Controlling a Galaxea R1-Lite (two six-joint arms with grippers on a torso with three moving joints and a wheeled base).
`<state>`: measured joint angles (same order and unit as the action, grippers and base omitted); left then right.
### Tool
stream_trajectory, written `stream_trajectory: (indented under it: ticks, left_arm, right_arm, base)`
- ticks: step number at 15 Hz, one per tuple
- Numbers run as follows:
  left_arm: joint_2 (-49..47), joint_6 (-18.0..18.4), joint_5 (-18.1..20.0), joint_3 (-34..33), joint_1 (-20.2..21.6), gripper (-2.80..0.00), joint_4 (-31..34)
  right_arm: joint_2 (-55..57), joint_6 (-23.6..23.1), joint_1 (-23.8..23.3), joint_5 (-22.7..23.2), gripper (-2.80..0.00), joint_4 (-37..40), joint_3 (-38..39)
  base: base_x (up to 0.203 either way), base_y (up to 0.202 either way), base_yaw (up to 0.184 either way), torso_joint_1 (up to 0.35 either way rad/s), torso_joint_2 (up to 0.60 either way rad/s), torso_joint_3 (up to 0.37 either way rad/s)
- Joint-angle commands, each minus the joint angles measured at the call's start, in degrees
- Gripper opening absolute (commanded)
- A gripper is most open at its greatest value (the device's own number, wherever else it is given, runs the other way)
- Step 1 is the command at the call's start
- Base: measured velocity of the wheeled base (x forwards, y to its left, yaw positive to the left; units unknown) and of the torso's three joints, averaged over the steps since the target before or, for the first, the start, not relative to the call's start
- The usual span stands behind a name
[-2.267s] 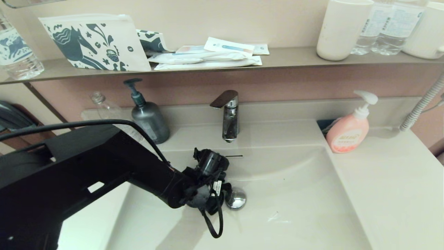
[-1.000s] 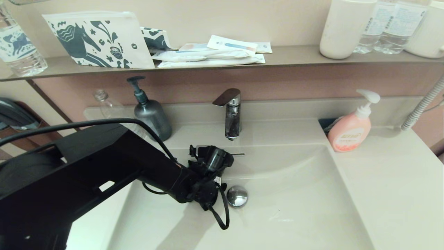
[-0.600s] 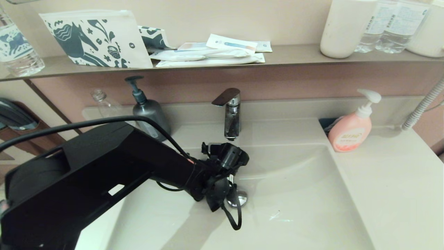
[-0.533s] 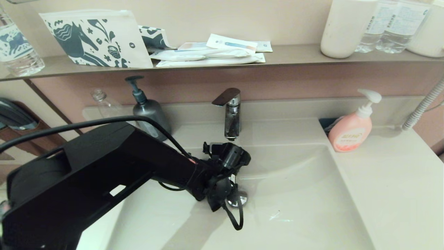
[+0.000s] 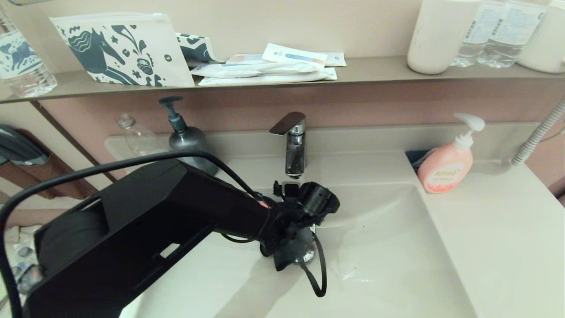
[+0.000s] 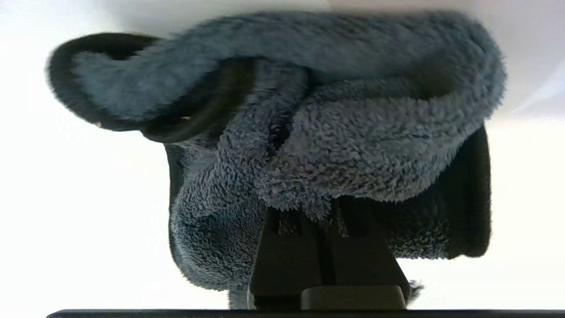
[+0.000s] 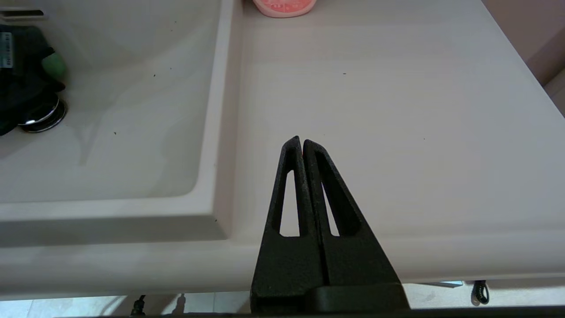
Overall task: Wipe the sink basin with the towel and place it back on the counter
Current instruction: Wipe the sink
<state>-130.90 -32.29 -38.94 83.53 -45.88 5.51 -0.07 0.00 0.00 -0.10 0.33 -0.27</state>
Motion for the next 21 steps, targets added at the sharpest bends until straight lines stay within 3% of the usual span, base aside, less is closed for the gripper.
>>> stream_trajectory:
  ticks: [1,9,21]
  left_arm:
    - [-1.3,-0.5,-0.3,1.5,-1.0,-2.80,0.2]
    - [-5.1,-1.5,-1.1,6.8,-2.9,-2.80,1.5]
    - [-10.9,-6.0,-0.8,25.6,-11.9,-2.80,19.5]
  right_arm:
    - [0.1,0.0,0.0,0.0,-2.80,0.0,0.0]
    - [0.1,0.0,0.0,0.0,-2.80,0.0,0.0]
    - [0.1,0.0,0.0,0.0,-2.80,0.0,0.0]
  base:
    - [0.000,0.000,0.000,0.000,0.00,0.000]
    - [0.000,0.000,0.000,0.000,0.00,0.000]
    - [0.000,0.000,0.000,0.000,0.00,0.000]
